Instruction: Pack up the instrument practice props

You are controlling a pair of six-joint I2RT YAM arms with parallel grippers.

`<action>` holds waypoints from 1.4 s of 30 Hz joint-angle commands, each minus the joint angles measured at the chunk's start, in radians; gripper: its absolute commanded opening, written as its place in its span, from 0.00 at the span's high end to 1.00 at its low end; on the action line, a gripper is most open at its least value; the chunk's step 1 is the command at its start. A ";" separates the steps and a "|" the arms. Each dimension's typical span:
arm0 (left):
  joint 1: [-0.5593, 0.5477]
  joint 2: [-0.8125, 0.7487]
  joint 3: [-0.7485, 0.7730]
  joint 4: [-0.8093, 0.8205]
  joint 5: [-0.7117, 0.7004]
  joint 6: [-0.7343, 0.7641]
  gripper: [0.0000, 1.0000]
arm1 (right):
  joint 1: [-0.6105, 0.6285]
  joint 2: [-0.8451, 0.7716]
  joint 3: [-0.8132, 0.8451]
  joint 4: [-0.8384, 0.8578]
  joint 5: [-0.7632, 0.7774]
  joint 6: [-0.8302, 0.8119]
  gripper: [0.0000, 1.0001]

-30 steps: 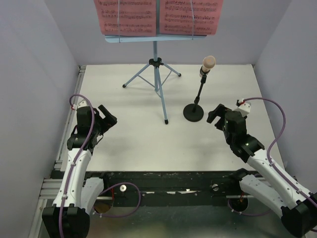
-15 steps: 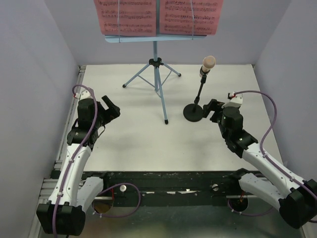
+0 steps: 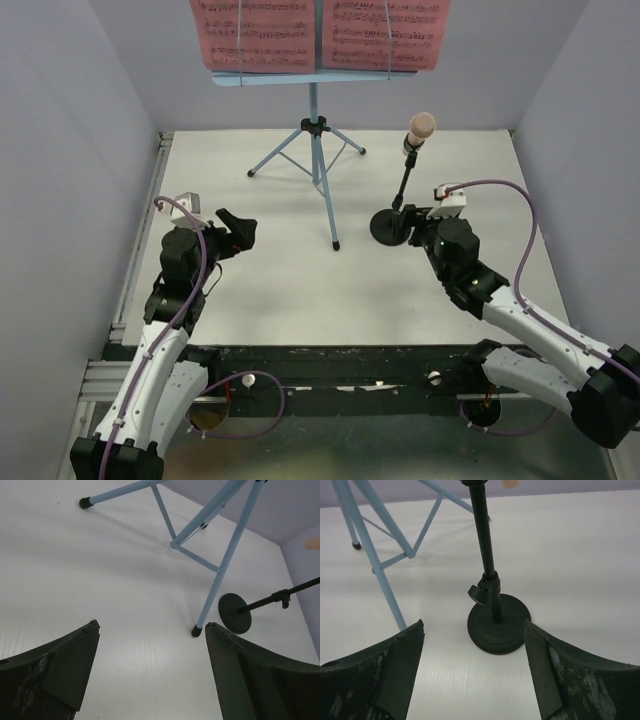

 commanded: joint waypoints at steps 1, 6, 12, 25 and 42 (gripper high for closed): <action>-0.045 -0.090 -0.103 0.268 0.046 -0.026 0.05 | 0.003 0.097 0.053 0.063 0.111 0.001 0.15; -0.074 -0.154 -0.140 0.330 0.081 0.012 0.10 | 0.003 0.166 0.037 0.241 0.102 -0.019 0.22; -0.074 -0.219 -0.167 0.342 0.101 0.038 0.13 | 0.001 0.227 0.028 0.344 0.139 -0.053 0.27; -0.074 -0.220 -0.160 0.295 0.083 0.043 0.13 | -0.084 0.361 0.067 0.438 0.134 -0.056 0.41; -0.074 -0.242 -0.176 0.273 0.080 0.043 0.16 | -0.092 0.508 0.150 0.485 0.096 -0.059 0.61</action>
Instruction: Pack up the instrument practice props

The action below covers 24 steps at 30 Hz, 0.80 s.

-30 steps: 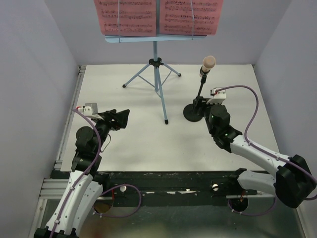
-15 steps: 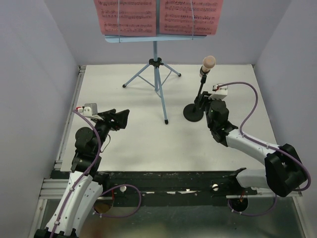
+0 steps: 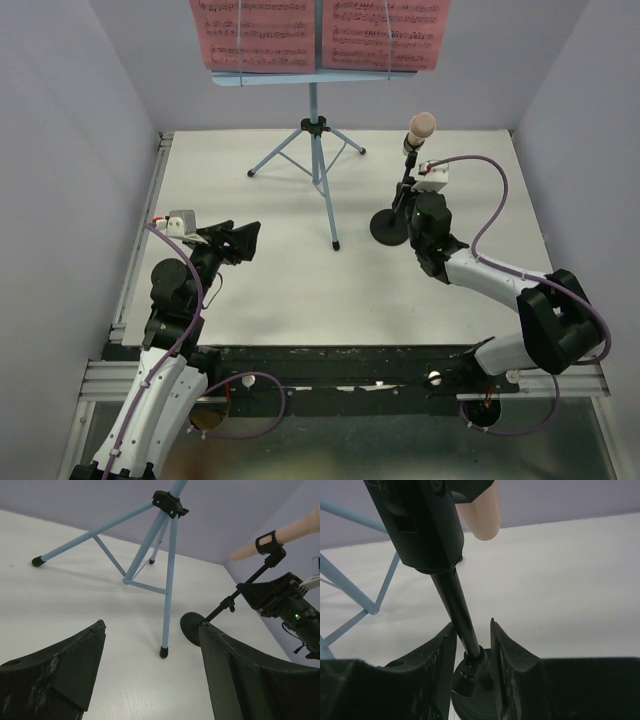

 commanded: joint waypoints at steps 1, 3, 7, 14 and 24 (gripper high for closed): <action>-0.004 -0.008 -0.003 -0.026 0.013 0.019 0.17 | -0.007 0.033 0.031 0.038 -0.013 -0.002 0.64; -0.002 -0.006 -0.001 -0.029 0.015 0.022 0.18 | -0.005 0.036 0.025 0.041 -0.015 -0.004 0.71; -0.002 -0.006 0.000 -0.031 0.025 0.024 0.19 | -0.007 0.026 0.009 0.049 -0.021 -0.002 0.95; -0.004 -0.005 0.003 -0.035 0.032 0.027 0.20 | -0.007 -0.050 -0.032 0.042 -0.076 -0.039 0.99; -0.008 -0.008 0.000 -0.003 0.056 0.028 0.24 | 0.016 -0.279 -0.069 -0.116 -0.235 -0.081 0.99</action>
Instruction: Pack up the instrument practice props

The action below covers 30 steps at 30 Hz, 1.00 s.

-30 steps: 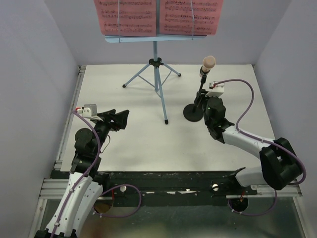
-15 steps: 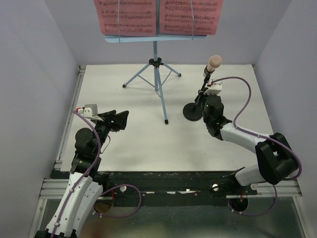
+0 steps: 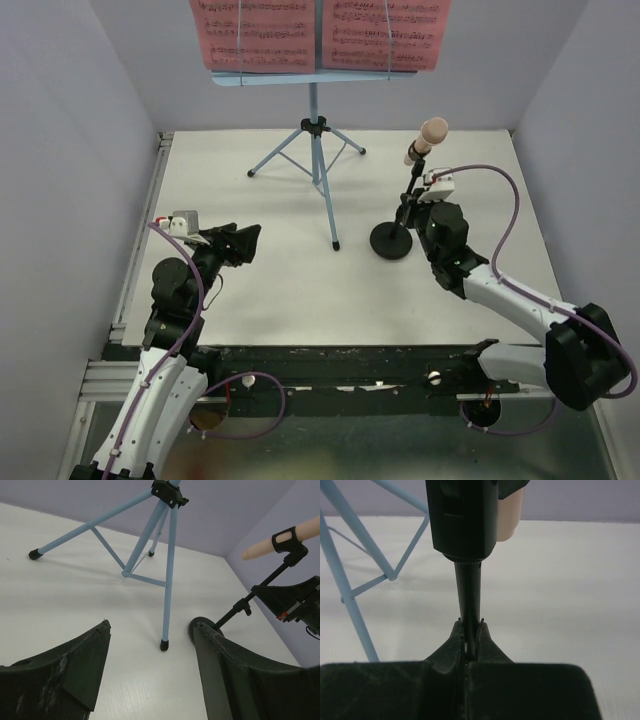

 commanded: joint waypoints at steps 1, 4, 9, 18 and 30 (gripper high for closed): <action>-0.013 -0.008 0.002 0.028 0.044 0.021 0.24 | 0.031 -0.136 0.002 -0.017 -0.106 -0.023 0.99; -0.030 -0.012 -0.001 0.054 0.084 0.029 0.24 | 0.056 -0.207 -0.003 -0.084 -0.175 -0.020 0.99; -0.094 -0.005 -0.015 0.104 0.135 0.007 0.24 | 0.116 -0.320 -0.035 -0.175 -0.215 0.012 0.99; -0.338 0.031 -0.032 0.163 0.067 0.019 0.24 | 0.367 -0.409 -0.085 -0.232 -0.167 0.000 0.99; -0.547 0.067 -0.060 0.236 -0.006 0.101 0.23 | 0.467 -0.377 -0.187 -0.048 -0.292 -0.039 0.99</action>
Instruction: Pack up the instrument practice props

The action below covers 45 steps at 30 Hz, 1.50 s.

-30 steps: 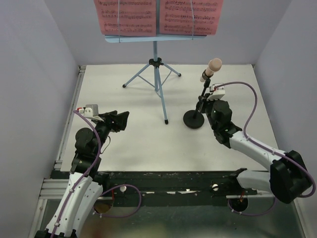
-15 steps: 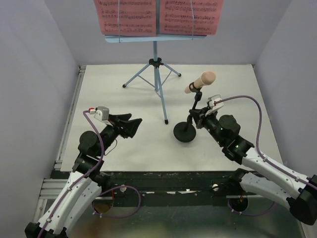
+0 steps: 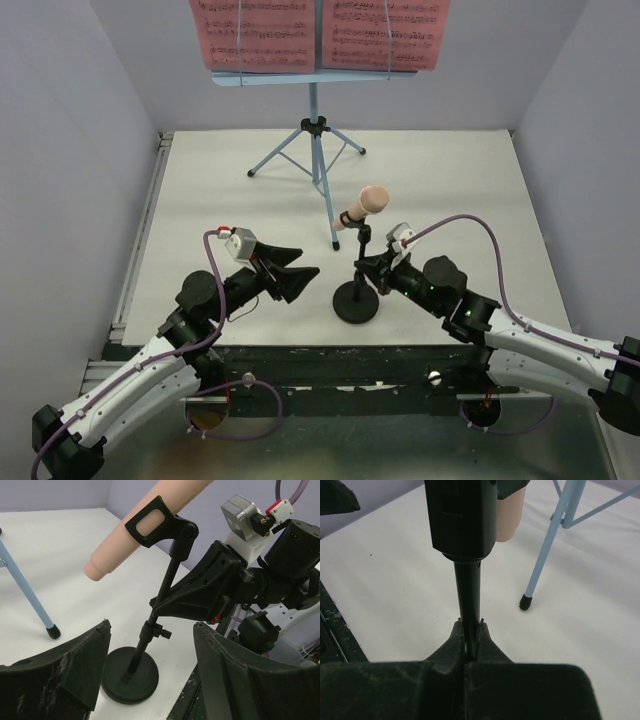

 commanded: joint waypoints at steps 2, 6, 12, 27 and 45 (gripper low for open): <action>-0.063 -0.004 -0.016 0.022 -0.106 0.064 0.23 | 0.084 0.017 -0.036 0.261 0.000 -0.060 0.99; -0.078 -0.053 -0.045 0.017 -0.158 0.073 0.23 | 0.144 0.066 -0.046 0.367 0.055 -0.134 0.99; -0.081 -0.109 -0.070 -0.001 -0.209 0.075 0.22 | 0.188 0.185 -0.069 0.565 0.130 -0.194 0.99; -0.083 -0.116 -0.068 -0.075 -0.309 0.087 0.17 | 0.195 0.293 -0.073 0.627 0.201 -0.137 0.62; -0.144 0.087 -0.082 0.160 -0.265 0.091 0.19 | 0.193 -0.170 -0.078 0.032 0.267 0.149 0.29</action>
